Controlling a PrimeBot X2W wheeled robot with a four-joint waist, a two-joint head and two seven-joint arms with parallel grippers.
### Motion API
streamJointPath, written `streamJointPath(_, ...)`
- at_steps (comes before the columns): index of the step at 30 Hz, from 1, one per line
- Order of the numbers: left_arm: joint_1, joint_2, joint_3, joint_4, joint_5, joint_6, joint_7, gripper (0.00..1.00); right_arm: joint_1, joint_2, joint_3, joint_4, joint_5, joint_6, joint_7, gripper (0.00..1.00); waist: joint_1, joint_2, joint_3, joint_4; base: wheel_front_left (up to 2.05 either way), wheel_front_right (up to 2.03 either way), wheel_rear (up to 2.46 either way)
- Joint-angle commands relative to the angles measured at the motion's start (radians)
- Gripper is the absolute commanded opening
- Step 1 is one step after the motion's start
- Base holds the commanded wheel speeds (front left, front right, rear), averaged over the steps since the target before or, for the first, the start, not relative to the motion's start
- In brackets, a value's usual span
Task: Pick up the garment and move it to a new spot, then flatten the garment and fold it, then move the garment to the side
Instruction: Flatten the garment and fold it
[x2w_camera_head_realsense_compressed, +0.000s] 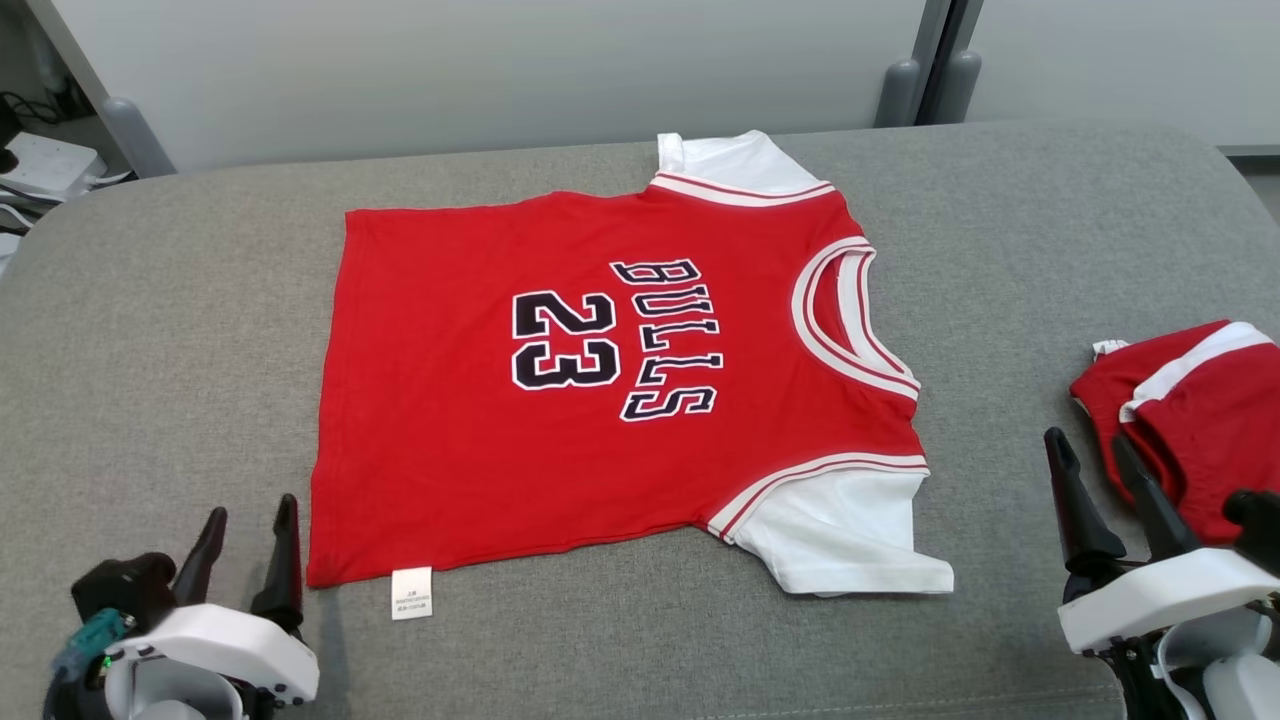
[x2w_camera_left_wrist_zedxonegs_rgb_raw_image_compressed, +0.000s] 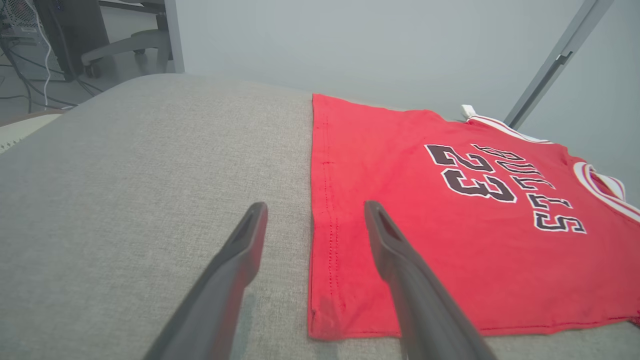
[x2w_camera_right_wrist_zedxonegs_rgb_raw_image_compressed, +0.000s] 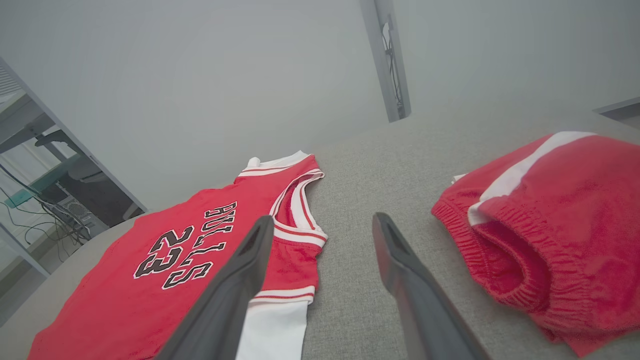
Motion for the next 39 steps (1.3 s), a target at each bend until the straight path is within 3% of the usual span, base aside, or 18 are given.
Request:
streamJointPath(1, 0.001, 0.011, 0.053, -0.038, 0.041, 0.002, -0.006, 1.00, -0.035, -0.005, 0.024, -0.008, -0.047, 0.003, -0.056, 1.00, 0.0000, -0.0001, -0.008, 0.003, 0.00, 0.00, 0.00)
streamJointPath(6, 0.032, -0.052, 0.124, -0.097, 0.122, -0.005, -0.006, 1.00, -0.044, 0.018, 0.027, 0.028, -0.175, 0.003, -0.145, 1.00, 0.0000, -0.0001, -0.041, 0.012, 0.00, 0.00, 0.00)
streamJointPath(17, 0.117, -0.118, 0.155, -0.175, 0.233, -0.011, -0.006, 1.00, 0.023, 0.077, 0.005, -0.006, -0.375, 0.003, -0.164, 1.00, 0.0000, -0.0001, -0.098, 0.030, 0.00, 0.00, 0.00)
streamJointPath(39, 0.215, -0.144, 0.118, -0.276, 0.287, -0.012, -0.006, 1.00, 0.123, 0.133, -0.020, -0.059, -0.488, 0.003, -0.164, 1.00, 0.0000, -0.0001, -0.108, 0.033, 0.00, 0.00, 0.00)
